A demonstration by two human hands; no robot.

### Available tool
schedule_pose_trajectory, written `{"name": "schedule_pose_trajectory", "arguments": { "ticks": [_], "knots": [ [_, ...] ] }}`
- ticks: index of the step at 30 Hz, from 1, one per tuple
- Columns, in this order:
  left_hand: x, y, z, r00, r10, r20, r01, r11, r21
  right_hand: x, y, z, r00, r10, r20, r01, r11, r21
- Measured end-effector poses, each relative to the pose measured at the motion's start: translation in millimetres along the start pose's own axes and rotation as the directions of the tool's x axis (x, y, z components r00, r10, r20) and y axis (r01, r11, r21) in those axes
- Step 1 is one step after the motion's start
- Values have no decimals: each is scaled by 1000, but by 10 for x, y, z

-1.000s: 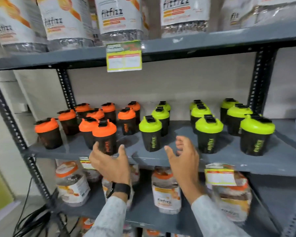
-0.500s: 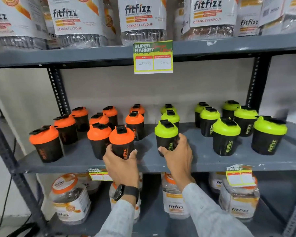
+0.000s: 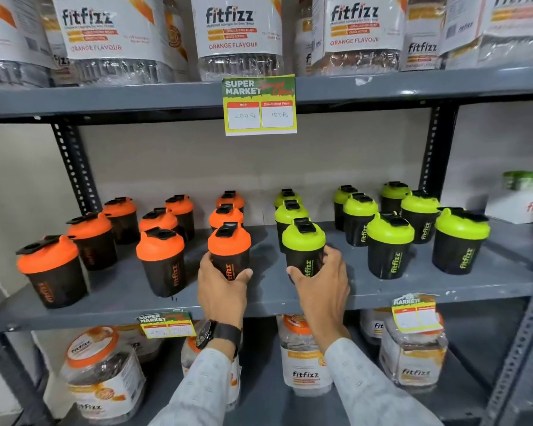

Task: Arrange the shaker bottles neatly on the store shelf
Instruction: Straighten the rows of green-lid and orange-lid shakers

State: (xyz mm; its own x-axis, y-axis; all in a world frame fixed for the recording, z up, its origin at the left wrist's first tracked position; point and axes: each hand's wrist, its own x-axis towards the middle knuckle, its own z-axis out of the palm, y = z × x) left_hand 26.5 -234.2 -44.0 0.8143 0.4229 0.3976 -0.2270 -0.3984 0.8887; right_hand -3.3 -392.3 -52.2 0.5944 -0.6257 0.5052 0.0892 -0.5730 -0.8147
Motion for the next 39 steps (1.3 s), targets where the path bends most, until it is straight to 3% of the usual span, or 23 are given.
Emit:
{"name": "schedule_pose_trajectory", "arguments": {
  "ticks": [11,32,39],
  "knots": [
    [-26,-99,-18,990,50,-133,-38,995,88,-12,9,10,999,-27,23,27,1000,8],
    [-93,-115,-145,995,98,-35,-93,989,117,-111,30,-32,995,-93,33,93,996,13],
    [-394,-323,-446,974,153,-166,-140,987,83,-249,181,-223,991,-134,16,133,990,51]
  ]
}}
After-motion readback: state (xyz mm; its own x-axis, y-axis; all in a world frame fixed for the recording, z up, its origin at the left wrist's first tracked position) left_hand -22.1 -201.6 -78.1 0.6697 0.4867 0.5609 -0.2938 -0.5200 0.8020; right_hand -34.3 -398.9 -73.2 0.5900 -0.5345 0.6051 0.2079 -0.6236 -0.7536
